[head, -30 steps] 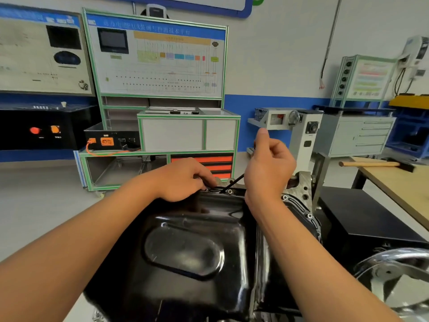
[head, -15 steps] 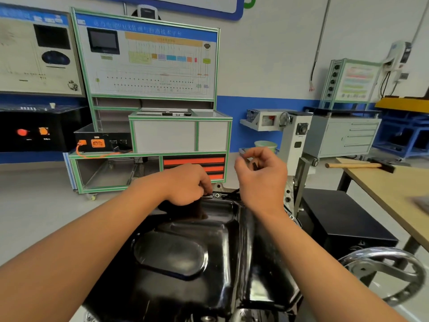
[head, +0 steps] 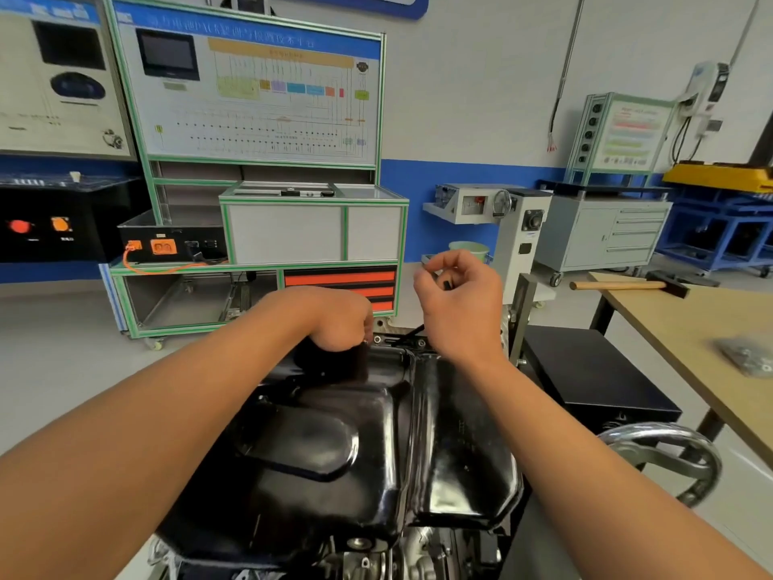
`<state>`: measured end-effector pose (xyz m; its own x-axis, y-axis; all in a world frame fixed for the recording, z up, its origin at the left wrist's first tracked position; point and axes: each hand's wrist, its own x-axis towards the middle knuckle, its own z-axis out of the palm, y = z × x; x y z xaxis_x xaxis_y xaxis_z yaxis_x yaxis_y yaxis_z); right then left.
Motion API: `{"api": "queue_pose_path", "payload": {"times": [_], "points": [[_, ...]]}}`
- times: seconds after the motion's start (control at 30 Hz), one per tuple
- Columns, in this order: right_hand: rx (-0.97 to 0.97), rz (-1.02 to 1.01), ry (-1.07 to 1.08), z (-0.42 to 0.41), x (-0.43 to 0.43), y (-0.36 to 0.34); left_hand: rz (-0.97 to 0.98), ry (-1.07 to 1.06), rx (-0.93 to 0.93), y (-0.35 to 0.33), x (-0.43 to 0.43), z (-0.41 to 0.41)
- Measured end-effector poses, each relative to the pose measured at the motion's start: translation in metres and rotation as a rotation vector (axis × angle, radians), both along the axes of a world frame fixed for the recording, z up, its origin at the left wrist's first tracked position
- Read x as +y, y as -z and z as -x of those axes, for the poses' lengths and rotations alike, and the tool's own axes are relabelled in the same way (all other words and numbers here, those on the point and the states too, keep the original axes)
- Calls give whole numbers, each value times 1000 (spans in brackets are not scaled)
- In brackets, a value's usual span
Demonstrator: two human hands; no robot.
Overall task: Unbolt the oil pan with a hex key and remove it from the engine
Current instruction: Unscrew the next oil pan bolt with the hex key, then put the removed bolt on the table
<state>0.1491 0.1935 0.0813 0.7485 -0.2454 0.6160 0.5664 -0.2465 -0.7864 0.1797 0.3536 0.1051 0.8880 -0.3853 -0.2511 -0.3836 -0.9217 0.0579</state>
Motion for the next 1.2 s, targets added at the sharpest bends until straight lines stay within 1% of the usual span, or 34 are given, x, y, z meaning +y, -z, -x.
{"api": "queue_pose_path", "payload": {"times": [0.1,0.2,0.27,0.33,0.37,0.4,0.47,0.57,0.63,0.7,0.77,0.9,0.97,1.03,1.13,1.2], "points": [[3,-15,-15,2,-2,-3,61,33,4,-4,4,-1],[3,-54,-26,4,-5,-2,182,51,79,-13,11,3],[19,-92,-30,6,-10,0,211,83,105,-18,9,11],[40,-141,-32,10,-19,1,244,134,61,-18,-3,22],[48,-181,-29,13,-27,0,301,160,40,-16,-14,27],[57,-239,-24,15,-36,-2,405,179,40,-12,-27,32],[74,-387,-1,23,-59,-7,730,183,121,-2,-56,42],[74,-552,83,44,-114,-19,1222,146,347,11,-105,56],[63,-600,148,65,-159,-24,1436,161,516,21,-142,65],[39,-619,214,92,-206,-26,1524,194,649,31,-186,75],[12,-641,288,124,-252,-23,1488,231,705,44,-238,87],[-16,-633,500,197,-345,-4,1339,349,739,75,-363,125],[-27,-619,635,237,-389,10,1245,419,701,90,-427,150],[-40,-621,765,275,-427,23,1119,509,553,108,-485,175],[-61,-639,924,324,-474,43,921,711,249,133,-552,207],[-56,-653,1000,347,-496,56,796,779,139,144,-578,219]]}}
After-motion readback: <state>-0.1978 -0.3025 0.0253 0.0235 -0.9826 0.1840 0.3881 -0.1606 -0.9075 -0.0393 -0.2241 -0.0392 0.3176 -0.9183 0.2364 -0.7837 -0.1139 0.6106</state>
